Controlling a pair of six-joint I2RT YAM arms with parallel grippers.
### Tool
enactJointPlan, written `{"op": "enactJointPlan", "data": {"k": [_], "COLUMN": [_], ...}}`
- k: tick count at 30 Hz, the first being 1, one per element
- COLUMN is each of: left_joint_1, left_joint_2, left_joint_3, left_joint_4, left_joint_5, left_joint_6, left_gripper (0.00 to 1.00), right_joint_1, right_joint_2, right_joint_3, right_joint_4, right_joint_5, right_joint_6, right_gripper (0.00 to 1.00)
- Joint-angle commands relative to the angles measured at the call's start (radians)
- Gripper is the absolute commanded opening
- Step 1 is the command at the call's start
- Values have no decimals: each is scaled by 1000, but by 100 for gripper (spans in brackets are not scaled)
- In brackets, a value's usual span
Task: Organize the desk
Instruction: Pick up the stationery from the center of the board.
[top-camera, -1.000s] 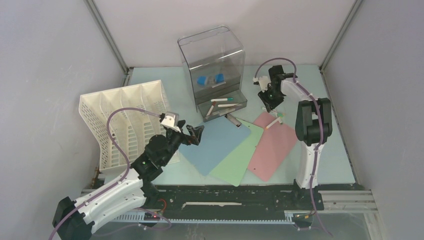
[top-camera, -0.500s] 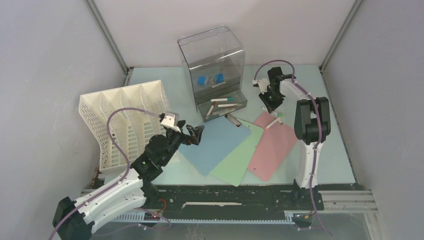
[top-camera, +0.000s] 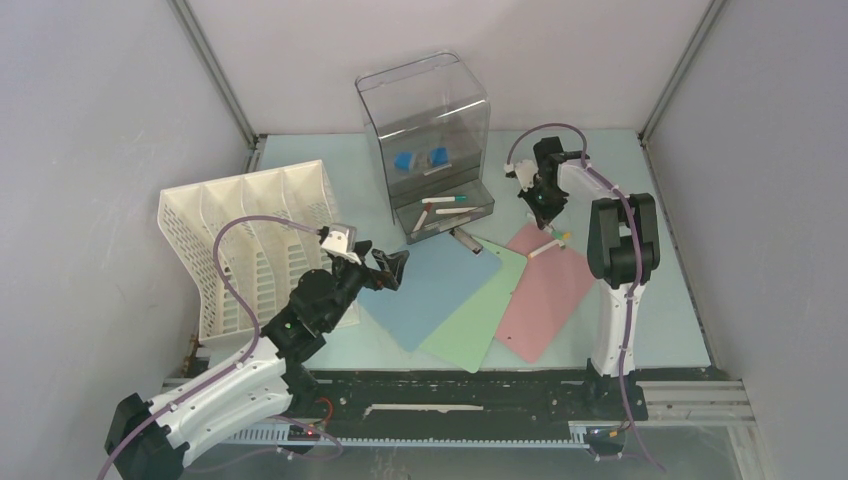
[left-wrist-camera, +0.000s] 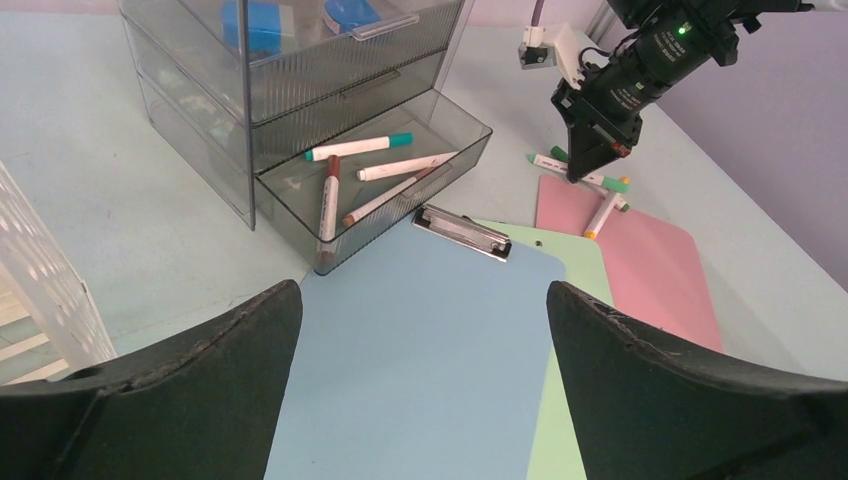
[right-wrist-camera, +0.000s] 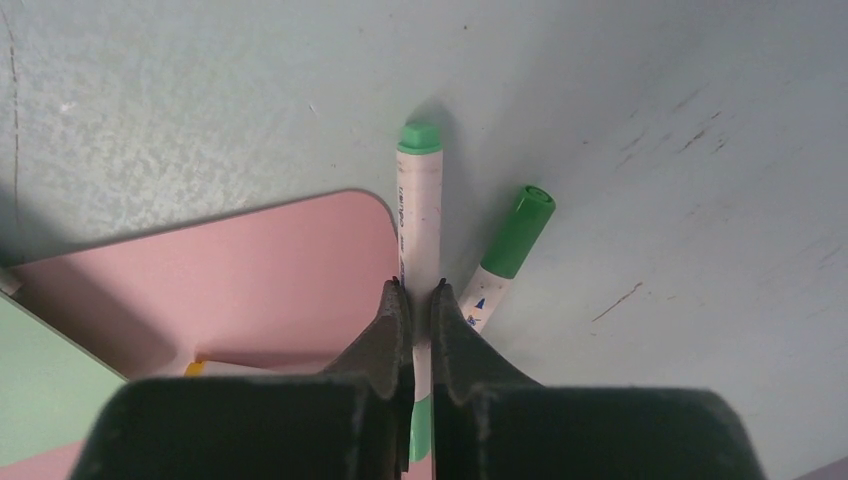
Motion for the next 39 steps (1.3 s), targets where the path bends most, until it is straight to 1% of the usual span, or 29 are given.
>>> {"op": "enactJointPlan", "data": {"k": [1, 7, 9, 13, 18, 22, 26, 33, 37, 39], "left_joint_1": [10, 9, 9, 10, 11, 10, 12, 7, -7, -20], "left_joint_2": [-3, 6, 14, 35, 71, 106, 147, 268, 363, 420], "left_joint_3": [-12, -12, -15, -19, -16, 2, 17, 65, 109, 135], "left_joint_4": [48, 89, 122, 194, 272, 310, 380, 545, 637, 679], "left_joint_5": [16, 67, 94, 161, 232, 274, 368, 481, 518, 529], "left_joint_6": [-24, -61, -83, -136, -211, -252, -308, -426, -489, -512], "left_gripper": [100, 100, 100, 100, 100, 100, 100, 100, 100, 100], "right_joint_1": [5, 4, 1, -8, -26, -52, -89, -132, -146, -177], "right_joint_2": [-18, -114, -156, -256, -393, -482, -564, -719, -752, -757], "right_joint_3": [-10, -33, -44, -74, -96, -96, -127, -280, -326, -337], "right_joint_4": [12, 1, -13, -51, -97, -136, -147, -48, -11, 1], "right_joint_5": [13, -30, -70, -196, -398, -613, -830, -1095, -1245, -1311], "right_joint_6": [-3, 26, 45, 84, 134, 185, 215, 265, 303, 316], "right_gripper": [0, 0, 0, 0, 0, 0, 0, 0, 0, 0]}}
